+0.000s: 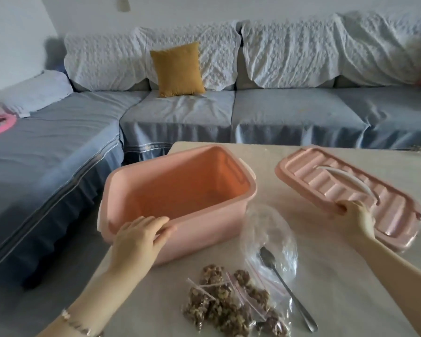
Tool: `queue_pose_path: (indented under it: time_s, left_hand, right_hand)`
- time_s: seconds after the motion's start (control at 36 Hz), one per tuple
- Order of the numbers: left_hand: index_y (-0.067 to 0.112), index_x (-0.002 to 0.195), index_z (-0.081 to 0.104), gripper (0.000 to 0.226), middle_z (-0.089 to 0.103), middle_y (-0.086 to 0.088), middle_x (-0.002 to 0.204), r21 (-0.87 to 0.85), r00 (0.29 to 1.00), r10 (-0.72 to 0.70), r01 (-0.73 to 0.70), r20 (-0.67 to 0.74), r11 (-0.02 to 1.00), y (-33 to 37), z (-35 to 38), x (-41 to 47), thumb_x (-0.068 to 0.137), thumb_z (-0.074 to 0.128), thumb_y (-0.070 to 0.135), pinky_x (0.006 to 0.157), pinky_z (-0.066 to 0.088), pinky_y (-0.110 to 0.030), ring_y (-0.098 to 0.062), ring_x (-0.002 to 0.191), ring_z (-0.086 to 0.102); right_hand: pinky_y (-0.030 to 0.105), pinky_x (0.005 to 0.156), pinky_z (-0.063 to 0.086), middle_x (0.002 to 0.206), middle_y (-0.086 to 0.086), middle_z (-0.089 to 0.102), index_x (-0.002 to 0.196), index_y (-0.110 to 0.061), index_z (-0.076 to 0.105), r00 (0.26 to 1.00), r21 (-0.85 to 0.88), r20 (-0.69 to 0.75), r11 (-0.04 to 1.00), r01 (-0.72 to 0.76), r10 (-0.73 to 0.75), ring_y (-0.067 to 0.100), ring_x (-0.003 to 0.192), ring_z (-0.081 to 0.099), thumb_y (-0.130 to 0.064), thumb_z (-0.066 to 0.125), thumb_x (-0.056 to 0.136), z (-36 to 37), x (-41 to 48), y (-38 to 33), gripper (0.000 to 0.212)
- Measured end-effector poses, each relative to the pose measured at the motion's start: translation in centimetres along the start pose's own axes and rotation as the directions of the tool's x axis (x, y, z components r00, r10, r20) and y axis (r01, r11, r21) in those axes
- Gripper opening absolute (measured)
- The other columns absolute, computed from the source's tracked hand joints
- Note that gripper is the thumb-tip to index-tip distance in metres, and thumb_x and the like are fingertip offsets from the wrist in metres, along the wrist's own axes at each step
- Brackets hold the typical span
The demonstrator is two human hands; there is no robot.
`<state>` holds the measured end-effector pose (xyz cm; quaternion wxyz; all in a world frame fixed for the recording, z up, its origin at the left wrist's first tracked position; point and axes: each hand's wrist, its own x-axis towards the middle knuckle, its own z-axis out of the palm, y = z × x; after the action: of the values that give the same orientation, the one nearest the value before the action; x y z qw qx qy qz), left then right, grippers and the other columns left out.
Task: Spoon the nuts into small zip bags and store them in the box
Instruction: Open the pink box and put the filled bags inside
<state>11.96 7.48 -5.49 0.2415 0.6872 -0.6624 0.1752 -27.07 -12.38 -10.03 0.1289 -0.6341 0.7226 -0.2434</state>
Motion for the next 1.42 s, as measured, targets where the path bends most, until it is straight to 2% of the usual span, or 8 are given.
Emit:
queue_pose_path:
  time_s: [0.28, 0.39, 0.5, 0.67, 1.0, 1.14, 1.28, 1.42]
  left_hand:
    - [0.006, 0.091, 0.073, 0.068, 0.069, -0.002, 0.072, 0.003, 0.995, 0.056, -0.056, -0.082, 0.998, -0.2, 0.1, 0.2, 0.095, 0.025, 0.054, 0.059, 0.050, -0.032, -0.025, 0.063, 0.066]
    - [0.010, 0.116, 0.059, 0.031, 0.054, -0.010, 0.107, -0.042, 0.965, 0.199, -0.209, -0.170, 0.977, 1.5, 1.0, -1.4, 0.092, 0.045, 0.024, 0.085, 0.045, -0.035, -0.029, 0.095, 0.055]
    - [0.018, 0.111, 0.053, 0.030, 0.056, 0.001, 0.107, -0.236, 0.879, 0.475, -0.455, 0.035, 0.859, 3.6, 3.3, -4.1, 0.081, 0.053, 0.026, 0.085, 0.047, -0.022, -0.014, 0.095, 0.056]
    - [0.033, 0.076, 0.068, 0.035, 0.060, 0.018, 0.072, -0.276, 0.853, 0.351, -0.256, 0.387, 0.926, 3.9, 5.6, -5.9, 0.052, 0.065, 0.058, 0.050, 0.042, -0.010, -0.003, 0.062, 0.061]
    - [0.021, 0.066, 0.066, 0.009, 0.060, 0.012, 0.068, -0.284, 0.969, 0.124, -0.060, 0.212, 0.957, 3.0, 4.2, -5.9, 0.072, 0.063, 0.027, 0.050, 0.041, -0.021, -0.011, 0.059, 0.059]
    - [0.018, 0.071, 0.068, 0.021, 0.061, 0.010, 0.071, -0.242, 0.981, 0.107, -0.066, 0.159, 0.968, 2.4, 1.2, -5.4, 0.081, 0.054, 0.031, 0.049, 0.045, -0.023, -0.011, 0.060, 0.059]
    - [0.016, 0.082, 0.060, 0.019, 0.059, 0.007, 0.079, -0.300, 0.994, 0.106, -0.091, 0.034, 0.949, 2.4, -3.2, -4.1, 0.090, 0.047, 0.028, 0.058, 0.040, -0.020, -0.009, 0.068, 0.053]
    - [0.006, 0.087, 0.060, 0.020, 0.055, 0.006, 0.089, -0.403, 0.990, 0.011, -0.068, -0.143, 0.913, 1.8, -7.6, -0.1, 0.090, 0.048, 0.022, 0.065, 0.044, -0.015, -0.004, 0.075, 0.052]
  right_hand:
    - [0.043, 0.095, 0.036, 0.120, 0.023, 0.049, 0.116, 0.001, 0.059, 0.992, -0.023, 0.093, 0.996, -0.084, 0.085, 0.039, 0.115, 0.042, -0.003, 0.055, 0.084, 3.0, -3.5, 1.6, 0.033]
    - [0.035, 0.090, 0.038, 0.112, 0.013, 0.053, 0.117, -0.003, 0.056, 0.970, 0.148, 0.054, 0.963, 0.227, -0.237, 0.026, 0.103, 0.049, -0.003, 0.056, 0.084, 2.1, -7.9, -3.5, 0.033]
    - [0.021, 0.067, 0.045, 0.097, -0.007, 0.058, 0.098, -0.019, 0.064, 0.838, 0.079, 0.352, 0.905, 0.418, -0.417, 0.009, 0.079, 0.053, -0.023, 0.051, 0.092, 2.0, -12.5, -8.2, 0.015]
    - [0.032, 0.070, 0.052, 0.090, 0.004, 0.064, 0.092, -0.010, 0.064, 0.703, -0.096, 0.667, 0.908, 0.408, -0.246, 0.019, 0.083, 0.061, -0.041, 0.047, 0.091, 4.5, -16.3, -11.7, 0.035]
    - [0.023, 0.060, 0.042, 0.085, -0.003, 0.058, 0.090, -0.022, 0.051, 0.714, -0.031, 0.657, 0.938, 0.346, -0.241, 0.016, 0.076, 0.056, -0.032, 0.056, 0.087, 6.2, -17.7, -12.3, 0.011]
    - [0.017, 0.068, 0.047, 0.085, -0.008, 0.063, 0.122, -0.016, 0.053, 0.725, 0.079, 0.656, 0.974, 0.211, -0.210, 0.009, 0.075, 0.058, -0.022, 0.063, 0.085, 6.3, -17.9, -12.7, 0.038]
    - [0.017, 0.074, 0.051, 0.085, -0.009, 0.070, 0.090, -0.023, 0.072, 0.747, 0.208, 0.604, 0.960, 0.187, -0.276, 0.006, 0.077, 0.064, -0.023, 0.065, 0.085, 4.6, -18.4, -13.8, 0.009]
    - [0.018, 0.071, 0.053, 0.073, -0.021, 0.065, 0.078, -0.037, 0.067, 0.785, 0.354, 0.443, 0.889, 0.289, -0.432, 0.002, 0.068, 0.065, -0.011, 0.066, 0.083, -1.3, -16.7, -16.6, 0.026]
